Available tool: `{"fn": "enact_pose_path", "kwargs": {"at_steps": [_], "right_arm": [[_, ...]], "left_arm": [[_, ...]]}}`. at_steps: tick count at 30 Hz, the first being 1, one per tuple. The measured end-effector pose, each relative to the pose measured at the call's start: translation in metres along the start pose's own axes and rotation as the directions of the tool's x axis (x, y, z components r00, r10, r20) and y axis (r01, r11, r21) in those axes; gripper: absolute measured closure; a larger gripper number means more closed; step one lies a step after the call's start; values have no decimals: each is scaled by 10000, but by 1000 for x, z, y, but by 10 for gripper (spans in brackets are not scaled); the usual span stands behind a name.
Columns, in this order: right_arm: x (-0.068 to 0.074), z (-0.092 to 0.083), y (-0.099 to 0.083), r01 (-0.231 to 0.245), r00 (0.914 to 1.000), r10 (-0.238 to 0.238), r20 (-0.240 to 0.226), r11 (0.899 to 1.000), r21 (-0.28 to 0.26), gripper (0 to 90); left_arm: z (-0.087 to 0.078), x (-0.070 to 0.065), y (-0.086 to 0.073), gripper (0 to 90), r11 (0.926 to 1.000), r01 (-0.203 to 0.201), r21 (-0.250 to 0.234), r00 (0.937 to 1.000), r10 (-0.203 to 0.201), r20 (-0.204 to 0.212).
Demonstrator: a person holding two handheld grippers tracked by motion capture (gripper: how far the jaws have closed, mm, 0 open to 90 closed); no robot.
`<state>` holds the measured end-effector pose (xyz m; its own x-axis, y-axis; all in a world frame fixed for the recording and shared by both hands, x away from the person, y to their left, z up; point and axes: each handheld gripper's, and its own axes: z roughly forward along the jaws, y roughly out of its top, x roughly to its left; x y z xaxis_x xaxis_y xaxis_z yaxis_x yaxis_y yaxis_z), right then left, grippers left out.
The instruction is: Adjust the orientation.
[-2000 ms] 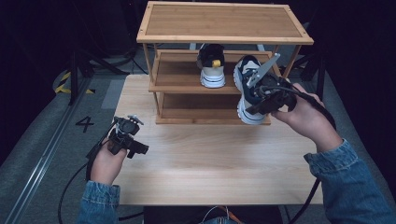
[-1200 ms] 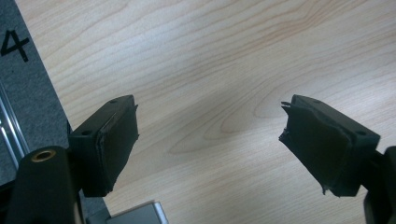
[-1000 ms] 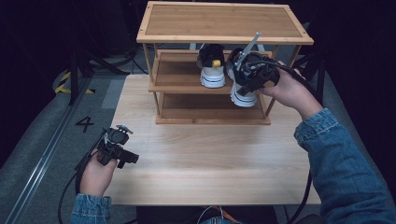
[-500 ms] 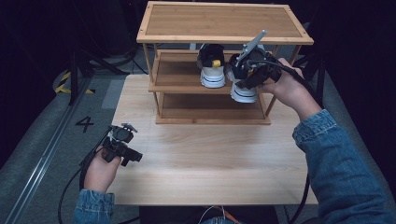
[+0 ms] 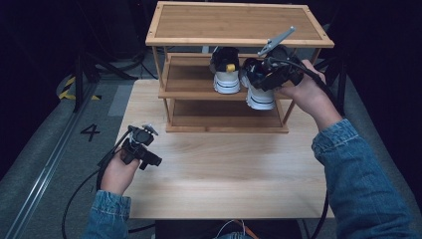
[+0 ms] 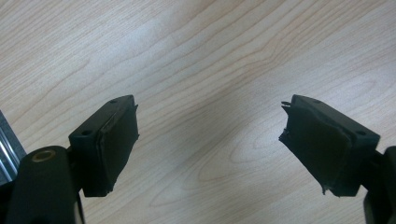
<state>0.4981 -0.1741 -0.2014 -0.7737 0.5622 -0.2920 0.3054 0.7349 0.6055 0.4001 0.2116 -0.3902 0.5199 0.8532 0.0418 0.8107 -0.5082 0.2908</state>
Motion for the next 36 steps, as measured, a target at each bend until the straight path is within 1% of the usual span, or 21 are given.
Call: {"fn": "enact_pose_path", "kwargs": {"at_steps": [2,3,5,6,7,8,9,11,12,13,15,16,17,19,21,23,25,27,30,35,36], "right_arm": [[-1,-7,-2,-143,9999,144,14,9994,-323,335],[-2,-12,-4,-202,9998,206,74,9988,-451,338],[-1,-19,-6,-272,9995,283,163,9977,-625,344],[-1,-19,-6,-272,9995,283,163,9977,-625,344],[0,-24,-8,-291,9993,308,224,9970,-712,349],[1,-30,-11,-285,9989,314,335,9962,-823,353],[4,-39,-16,-205,9984,257,507,9948,-993,359],[6,-43,-18,-207,9980,268,570,9942,-1054,364],[8,-49,-21,-220,9970,301,707,9934,-1129,372],[11,-54,-24,-207,9959,310,854,9927,-1184,384],[14,-61,-30,-243,9946,370,966,9914,-1289,447],[17,-64,-34,-287,9954,408,871,9902,-1368,502],[18,-66,-37,-311,9965,418,727,9894,-1419,528],[23,-68,-42,-387,9969,477,627,9897,-1379,611],[27,-66,-48,-428,9968,516,617,9897,-1363,661],[31,-62,-52,-330,9972,412,621,9912,-1281,702],[34,-55,-55,-250,9973,325,656,9933,-1124,756],[36,-44,-58,-272,9976,327,610,9957,-890,808],[37,-30,-59,-285,9984,317,473,9974,-660,835],[35,-13,-59,-398,9977,422,530,9981,-468,848],[34,-11,-59,-360,9978,387,535,9981,-502,864]], "left_arm": [[0,0,1,178,10000,3,10,10000,-3,-47],[0,0,2,178,10000,43,24,10000,-43,36],[1,0,5,178,10000,94,-8,9999,-94,76],[1,0,5,178,10000,94,-8,9999,-94,76],[2,0,7,178,10000,0,-42,10000,1,53],[2,-1,9,178,10000,-80,5,9999,80,84],[4,-2,12,178,9999,-148,-22,9999,148,86],[4,-4,14,178,9999,-102,61,9998,101,146],[5,-5,16,178,9999,-140,39,9996,139,232],[6,-6,18,178,9997,-223,44,9996,222,171],[6,-7,21,178,9996,-256,71,9995,255,191],[7,-8,22,178,9996,-292,47,9992,291,272],[7,-8,23,178,9995,-301,36,9994,300,197],[7,-8,24,178,9991,-413,39,9989,412,225],[7,-9,24,178,9993,-361,58,9991,360,239],[7,-7,23,178,9994,-344,45,9992,343,228],[6,-6,21,178,9996,-281,15,9994,281,197],[6,-6,20,178,9996,-271,31,9994,270,203],[5,-5,16,178,9998,-210,41,9997,209,155],[4,-3,10,178,10000,-19,77,9999,18,125],[3,-1,6,178,10000,44,29,10000,-44,84]]}}
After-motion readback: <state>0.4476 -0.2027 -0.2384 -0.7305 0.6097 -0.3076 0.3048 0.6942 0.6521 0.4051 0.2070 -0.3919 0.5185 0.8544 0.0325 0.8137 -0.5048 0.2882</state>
